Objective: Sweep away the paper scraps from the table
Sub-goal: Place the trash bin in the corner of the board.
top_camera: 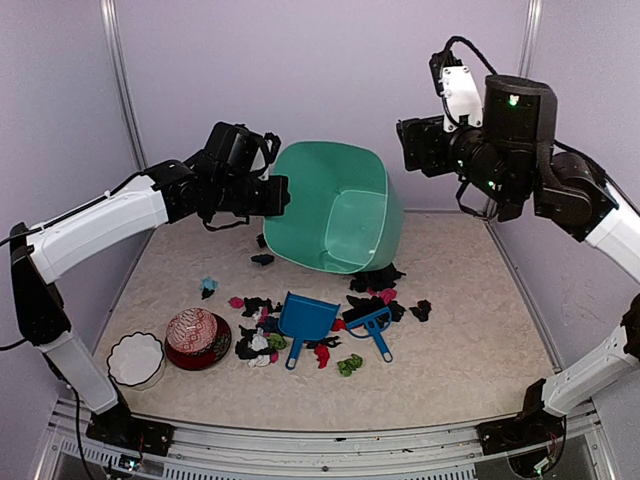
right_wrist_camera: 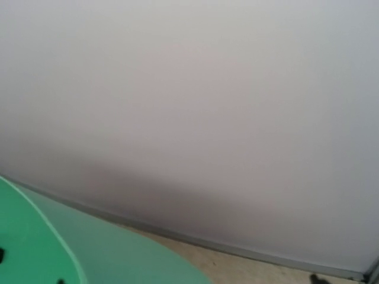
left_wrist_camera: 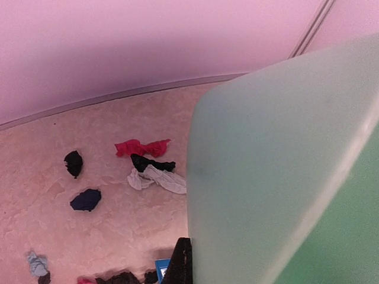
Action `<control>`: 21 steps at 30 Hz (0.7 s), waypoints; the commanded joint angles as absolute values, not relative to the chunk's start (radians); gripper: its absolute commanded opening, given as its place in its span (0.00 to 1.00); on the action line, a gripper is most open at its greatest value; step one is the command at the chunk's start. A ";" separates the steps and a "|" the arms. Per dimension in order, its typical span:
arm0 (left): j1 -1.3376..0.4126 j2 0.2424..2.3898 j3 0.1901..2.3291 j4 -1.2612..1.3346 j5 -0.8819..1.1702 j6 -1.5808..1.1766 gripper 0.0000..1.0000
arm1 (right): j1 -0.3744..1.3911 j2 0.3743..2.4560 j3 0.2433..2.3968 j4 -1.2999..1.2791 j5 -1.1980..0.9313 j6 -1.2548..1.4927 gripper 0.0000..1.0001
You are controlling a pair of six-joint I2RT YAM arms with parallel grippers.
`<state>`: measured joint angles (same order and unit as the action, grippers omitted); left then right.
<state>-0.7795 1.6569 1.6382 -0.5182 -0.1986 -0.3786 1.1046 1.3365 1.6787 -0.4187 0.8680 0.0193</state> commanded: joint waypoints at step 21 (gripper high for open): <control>-0.394 1.410 1.612 -0.724 -0.313 -0.349 0.00 | 0.607 1.340 1.369 -0.540 0.281 0.288 0.94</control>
<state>-0.4454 1.4666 1.6096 -0.6987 -0.2604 -0.3653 0.6506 1.3304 1.4269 -0.5350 0.4126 0.2550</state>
